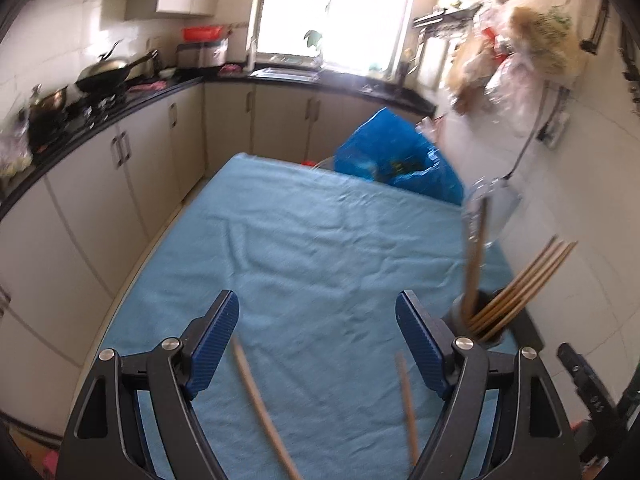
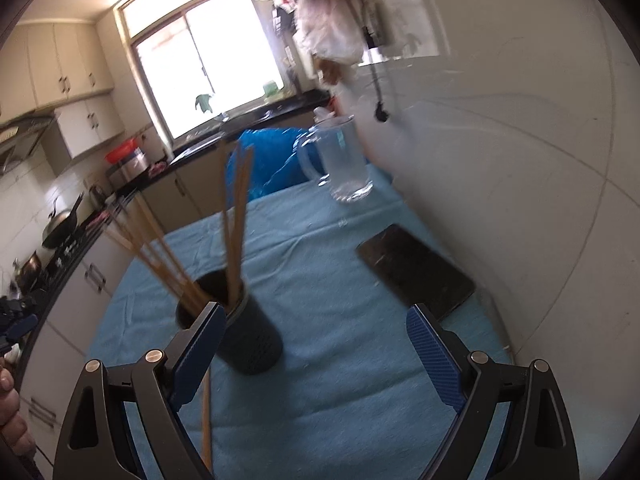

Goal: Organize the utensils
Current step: 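Open both tools over the cup and move back to the loose chopsticks, then grasp a loose chopstick with the left tool while the right tool grasps another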

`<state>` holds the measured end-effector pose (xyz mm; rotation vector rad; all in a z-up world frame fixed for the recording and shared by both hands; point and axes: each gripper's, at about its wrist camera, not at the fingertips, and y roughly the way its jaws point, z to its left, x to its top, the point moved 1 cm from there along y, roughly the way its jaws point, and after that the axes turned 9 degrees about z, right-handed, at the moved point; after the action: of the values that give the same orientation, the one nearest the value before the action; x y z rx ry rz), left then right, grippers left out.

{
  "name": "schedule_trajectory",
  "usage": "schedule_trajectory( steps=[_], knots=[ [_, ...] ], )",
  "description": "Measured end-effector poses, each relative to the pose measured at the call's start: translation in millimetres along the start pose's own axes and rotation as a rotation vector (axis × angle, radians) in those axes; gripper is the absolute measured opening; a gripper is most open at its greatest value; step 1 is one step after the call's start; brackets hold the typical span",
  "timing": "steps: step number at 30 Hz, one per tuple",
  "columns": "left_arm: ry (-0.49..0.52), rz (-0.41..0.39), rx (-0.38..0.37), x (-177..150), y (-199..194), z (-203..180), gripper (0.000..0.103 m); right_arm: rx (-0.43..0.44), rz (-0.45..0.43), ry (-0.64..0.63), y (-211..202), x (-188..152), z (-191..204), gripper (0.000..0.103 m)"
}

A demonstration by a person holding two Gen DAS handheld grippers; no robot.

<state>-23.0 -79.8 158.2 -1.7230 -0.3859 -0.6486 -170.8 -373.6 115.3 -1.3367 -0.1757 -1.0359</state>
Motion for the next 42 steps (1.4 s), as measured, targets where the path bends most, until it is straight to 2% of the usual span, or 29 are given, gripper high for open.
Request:
schedule_trajectory(
  steps=[10,18,26,34,36,40,42],
  knots=[
    [-0.089,0.130,0.073,-35,43,61,0.080,0.011,0.082,-0.102,18,-23,39,0.095],
    [-0.174,0.225,0.080,-56,68,105,0.080,0.052,0.180,-0.205,39,-43,73,0.095],
    [-0.226,0.250,0.081,-65,72,136,0.080,0.083,0.293,-0.293,69,-60,108,0.091],
    [-0.242,0.263,0.072,-71,75,151,0.080,0.079,0.378,-0.375,102,-70,138,0.078],
    [-0.242,0.264,0.069,-71,75,153,0.080,0.063,0.400,-0.389,115,-69,143,0.069],
    [-0.239,0.262,0.070,-71,74,156,0.080,0.036,0.435,-0.390,137,-67,147,0.058],
    [-0.234,0.260,0.069,-71,72,157,0.080,0.017,0.457,-0.384,149,-66,147,0.046]
  ],
)
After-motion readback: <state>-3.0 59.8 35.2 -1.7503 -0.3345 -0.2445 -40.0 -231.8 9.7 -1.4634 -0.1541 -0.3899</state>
